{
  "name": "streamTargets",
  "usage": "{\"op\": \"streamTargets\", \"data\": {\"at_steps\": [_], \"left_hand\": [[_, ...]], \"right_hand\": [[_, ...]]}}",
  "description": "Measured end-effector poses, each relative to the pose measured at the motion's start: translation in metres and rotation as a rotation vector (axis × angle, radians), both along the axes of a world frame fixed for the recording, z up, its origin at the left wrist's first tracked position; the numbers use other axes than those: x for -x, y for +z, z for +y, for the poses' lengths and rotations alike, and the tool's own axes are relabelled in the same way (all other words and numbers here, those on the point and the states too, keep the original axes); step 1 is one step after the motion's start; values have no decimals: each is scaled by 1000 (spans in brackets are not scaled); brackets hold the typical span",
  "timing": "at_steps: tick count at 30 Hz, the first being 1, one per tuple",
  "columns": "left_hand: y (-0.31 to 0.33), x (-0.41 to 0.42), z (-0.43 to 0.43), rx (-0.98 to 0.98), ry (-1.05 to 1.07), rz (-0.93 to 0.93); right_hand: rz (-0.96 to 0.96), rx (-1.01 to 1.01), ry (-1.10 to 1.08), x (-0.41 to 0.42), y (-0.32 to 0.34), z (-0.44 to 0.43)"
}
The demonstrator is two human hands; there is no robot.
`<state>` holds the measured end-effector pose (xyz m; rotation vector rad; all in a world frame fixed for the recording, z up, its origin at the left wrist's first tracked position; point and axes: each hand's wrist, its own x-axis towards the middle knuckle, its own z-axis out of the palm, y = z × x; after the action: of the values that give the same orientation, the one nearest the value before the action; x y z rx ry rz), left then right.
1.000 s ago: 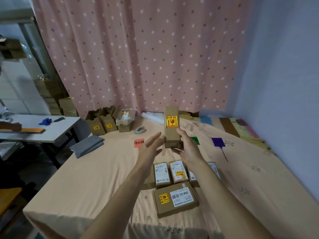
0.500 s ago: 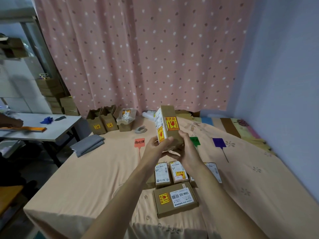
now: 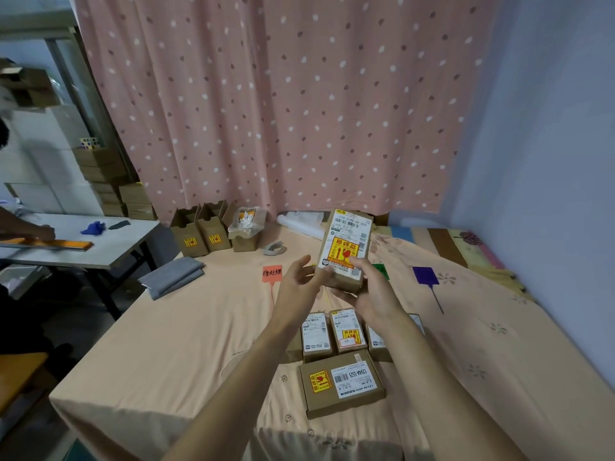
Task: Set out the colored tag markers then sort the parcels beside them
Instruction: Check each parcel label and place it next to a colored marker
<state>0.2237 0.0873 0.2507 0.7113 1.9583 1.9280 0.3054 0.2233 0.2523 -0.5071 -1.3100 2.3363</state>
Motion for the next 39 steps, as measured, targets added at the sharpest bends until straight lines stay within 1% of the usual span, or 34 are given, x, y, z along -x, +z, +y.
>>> {"op": "streamTargets", "data": {"at_steps": [2,4,8,11,17,19,21,23,25,26,28,30,31,32,35,39], "left_hand": [[3,-7,1,-1,47,95],[6,-18,3,2,116,180],[9,-36,9,45,267,379],[10,-43,10,94,307,506],[5,-40,3,95,291,515],[2,-33,2,69,276,482],[-1,-24,-2,17,239,403],[-5,-13,-10,-33,189,331],[-9,-3,-19,-51,154,299],[-11,2,-24,-52,154,294],[-15,13,-33,-50,185,286],[-23,24,-43,-32,228,267],[-27,29,-48,-18,245,257],[-33,34,-52,-3,251,249],[-49,44,-58,33,211,249],[-61,55,-46,79,52,234]], "right_hand": [[69,130,12,1,-4,-1],[99,228,23,3,-8,-3],[73,293,58,8,-10,-11],[91,296,94,7,-12,-19],[60,270,103,9,-16,-25],[77,280,109,13,-15,-27],[74,268,116,22,-16,-28],[39,222,92,31,-18,-29],[-2,165,69,41,-20,-31],[-40,105,66,45,-21,-34],[-177,-131,36,53,-21,-44],[-328,-435,-80,61,-23,-57],[-365,-571,-164,65,-25,-64],[-357,-661,-217,68,-29,-69],[-309,-745,-201,75,-40,-80],[-381,-766,-212,72,-44,-69]]}}
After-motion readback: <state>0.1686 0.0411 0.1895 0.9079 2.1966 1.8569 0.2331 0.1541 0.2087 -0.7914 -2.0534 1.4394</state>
